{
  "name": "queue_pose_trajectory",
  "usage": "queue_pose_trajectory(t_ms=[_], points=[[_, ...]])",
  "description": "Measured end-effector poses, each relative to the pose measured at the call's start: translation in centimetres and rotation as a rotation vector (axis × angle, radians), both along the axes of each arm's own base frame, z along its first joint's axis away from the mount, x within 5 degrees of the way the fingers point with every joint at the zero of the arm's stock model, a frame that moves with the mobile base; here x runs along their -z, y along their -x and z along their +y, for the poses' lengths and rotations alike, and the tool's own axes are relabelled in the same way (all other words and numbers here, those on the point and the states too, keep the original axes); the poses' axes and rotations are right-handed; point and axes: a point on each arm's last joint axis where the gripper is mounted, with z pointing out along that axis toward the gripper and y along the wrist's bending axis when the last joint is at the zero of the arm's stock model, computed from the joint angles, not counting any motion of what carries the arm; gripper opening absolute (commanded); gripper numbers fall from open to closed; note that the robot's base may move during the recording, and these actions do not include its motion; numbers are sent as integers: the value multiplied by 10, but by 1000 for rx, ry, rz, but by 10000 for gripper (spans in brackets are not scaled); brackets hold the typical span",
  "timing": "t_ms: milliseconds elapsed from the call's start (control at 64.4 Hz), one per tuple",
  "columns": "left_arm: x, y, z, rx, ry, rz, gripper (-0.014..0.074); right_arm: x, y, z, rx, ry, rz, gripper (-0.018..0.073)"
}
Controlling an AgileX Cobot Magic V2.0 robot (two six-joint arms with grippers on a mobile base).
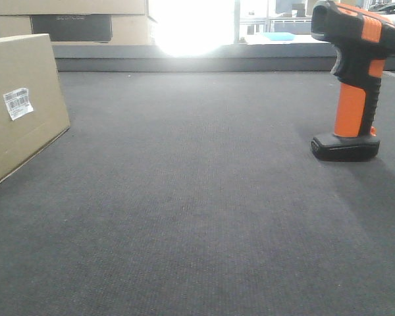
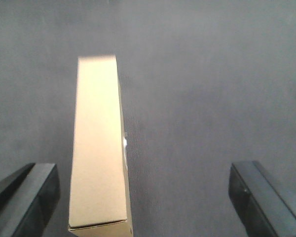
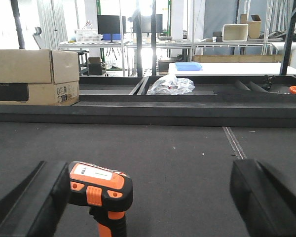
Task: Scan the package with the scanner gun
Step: 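Close the left gripper on the cardboard box and lift it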
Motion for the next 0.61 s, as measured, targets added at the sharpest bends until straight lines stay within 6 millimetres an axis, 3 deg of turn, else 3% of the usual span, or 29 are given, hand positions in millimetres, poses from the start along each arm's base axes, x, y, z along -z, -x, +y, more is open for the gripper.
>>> queue_pose_trajectory(t_ms=[280, 373, 606], points=[[7, -85, 7, -40, -40, 296, 600, 0, 0, 2, -40, -10, 4, 561], [20, -108, 7, -22, -68, 362, 600, 0, 0, 3, -43, -14, 4, 561], [62, -141, 10, -20, -138, 518, 600, 0, 0, 3, -47, -20, 6, 561]])
